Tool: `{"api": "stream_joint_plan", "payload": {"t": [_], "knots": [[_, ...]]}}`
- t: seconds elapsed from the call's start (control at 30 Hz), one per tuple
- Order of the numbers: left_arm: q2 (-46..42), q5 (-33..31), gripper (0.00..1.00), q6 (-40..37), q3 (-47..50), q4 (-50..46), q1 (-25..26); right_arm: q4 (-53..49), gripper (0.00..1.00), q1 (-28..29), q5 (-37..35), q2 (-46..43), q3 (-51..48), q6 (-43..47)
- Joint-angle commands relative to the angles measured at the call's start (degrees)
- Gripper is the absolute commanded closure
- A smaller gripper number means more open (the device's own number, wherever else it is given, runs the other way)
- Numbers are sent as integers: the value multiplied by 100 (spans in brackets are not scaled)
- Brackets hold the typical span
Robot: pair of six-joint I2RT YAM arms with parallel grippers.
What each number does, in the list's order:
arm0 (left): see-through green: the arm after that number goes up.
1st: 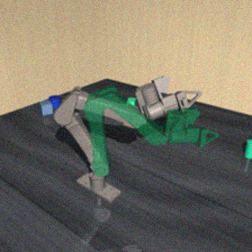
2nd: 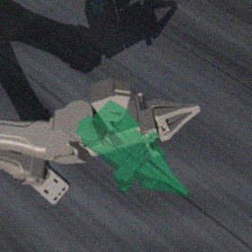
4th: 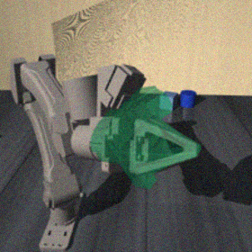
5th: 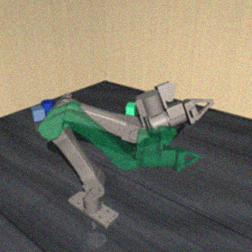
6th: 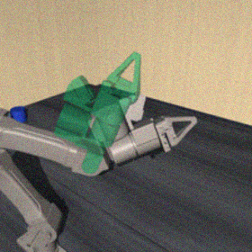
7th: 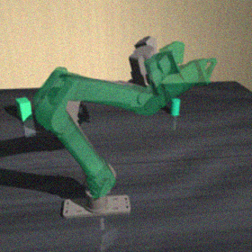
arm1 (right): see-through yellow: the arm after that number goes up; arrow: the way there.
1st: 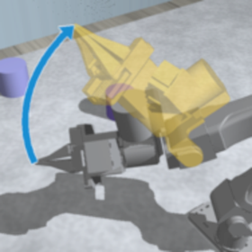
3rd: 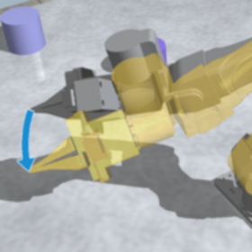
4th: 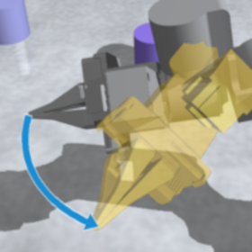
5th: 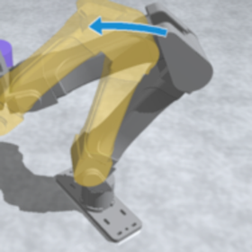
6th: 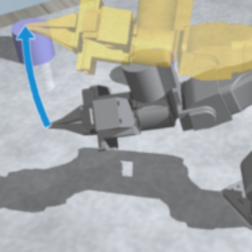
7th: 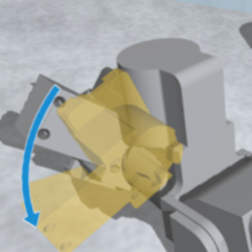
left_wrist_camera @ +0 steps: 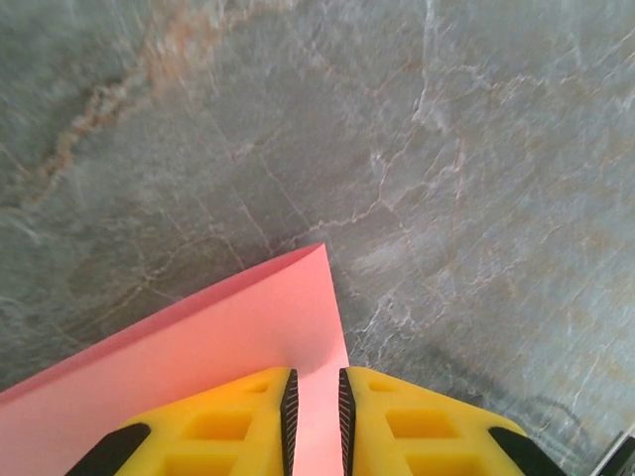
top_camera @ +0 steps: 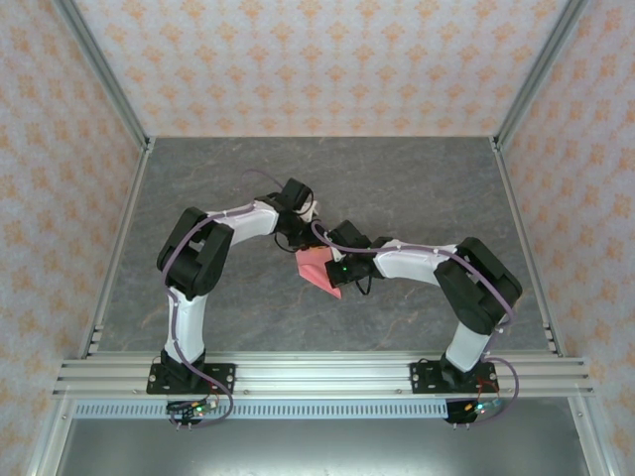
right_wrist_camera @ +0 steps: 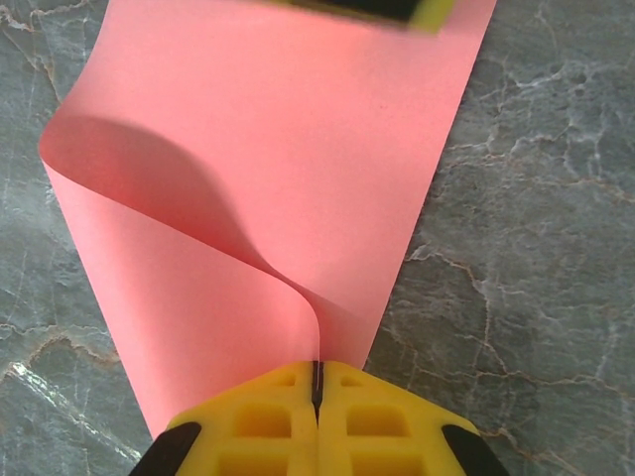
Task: Fold a paper plane with a square sheet of paper (fold left side to right side)
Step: Third fold the triangle at the center of the table.
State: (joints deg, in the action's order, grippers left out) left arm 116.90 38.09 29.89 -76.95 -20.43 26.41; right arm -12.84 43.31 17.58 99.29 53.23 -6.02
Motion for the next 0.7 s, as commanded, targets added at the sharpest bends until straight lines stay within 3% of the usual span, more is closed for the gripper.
{"api": "stream_joint_plan", "payload": {"t": [0.0, 0.67], "knots": [[-125, -145, 79, -209, -186, -383, -61, -219, 100, -7, -27, 268, -173, -17], [87, -63, 85, -98, 487, 52, 7, -88, 100, -7, 103, -288, -85, -1]]}}
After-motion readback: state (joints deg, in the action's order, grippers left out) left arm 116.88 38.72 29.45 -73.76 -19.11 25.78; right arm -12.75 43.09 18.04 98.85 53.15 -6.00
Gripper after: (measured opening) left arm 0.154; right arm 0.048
